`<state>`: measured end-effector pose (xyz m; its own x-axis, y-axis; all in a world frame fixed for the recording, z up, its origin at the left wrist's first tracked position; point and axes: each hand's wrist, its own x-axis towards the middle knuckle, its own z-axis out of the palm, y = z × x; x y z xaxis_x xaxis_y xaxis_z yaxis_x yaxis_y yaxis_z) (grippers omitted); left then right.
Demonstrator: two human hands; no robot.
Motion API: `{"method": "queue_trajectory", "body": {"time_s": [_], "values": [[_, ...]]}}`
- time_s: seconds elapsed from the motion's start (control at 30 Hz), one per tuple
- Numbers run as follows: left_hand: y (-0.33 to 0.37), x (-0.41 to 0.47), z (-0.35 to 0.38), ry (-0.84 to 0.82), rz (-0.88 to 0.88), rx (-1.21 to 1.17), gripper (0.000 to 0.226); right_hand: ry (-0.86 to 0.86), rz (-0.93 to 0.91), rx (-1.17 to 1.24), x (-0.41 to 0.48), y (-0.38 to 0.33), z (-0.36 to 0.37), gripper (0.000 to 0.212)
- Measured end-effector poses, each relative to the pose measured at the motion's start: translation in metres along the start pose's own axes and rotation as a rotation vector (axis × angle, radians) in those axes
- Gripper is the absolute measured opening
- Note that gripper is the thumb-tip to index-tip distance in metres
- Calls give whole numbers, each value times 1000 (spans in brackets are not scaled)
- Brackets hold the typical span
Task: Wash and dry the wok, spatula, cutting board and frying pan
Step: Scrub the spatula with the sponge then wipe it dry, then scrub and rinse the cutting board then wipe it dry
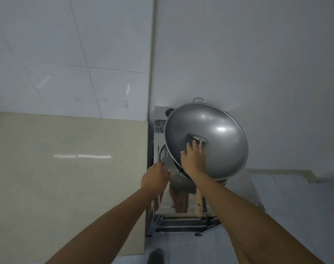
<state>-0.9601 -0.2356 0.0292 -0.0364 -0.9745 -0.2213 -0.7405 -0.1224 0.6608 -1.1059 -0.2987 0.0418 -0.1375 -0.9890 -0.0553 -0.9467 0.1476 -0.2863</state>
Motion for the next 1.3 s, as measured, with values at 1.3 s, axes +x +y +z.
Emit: {"method": "queue_trajectory", "body": {"time_s": [1.3], "values": [[-595, -294, -512, 577, -798, 341, 60, -436, -1004, 84, -275, -782, 195, 60]]}}
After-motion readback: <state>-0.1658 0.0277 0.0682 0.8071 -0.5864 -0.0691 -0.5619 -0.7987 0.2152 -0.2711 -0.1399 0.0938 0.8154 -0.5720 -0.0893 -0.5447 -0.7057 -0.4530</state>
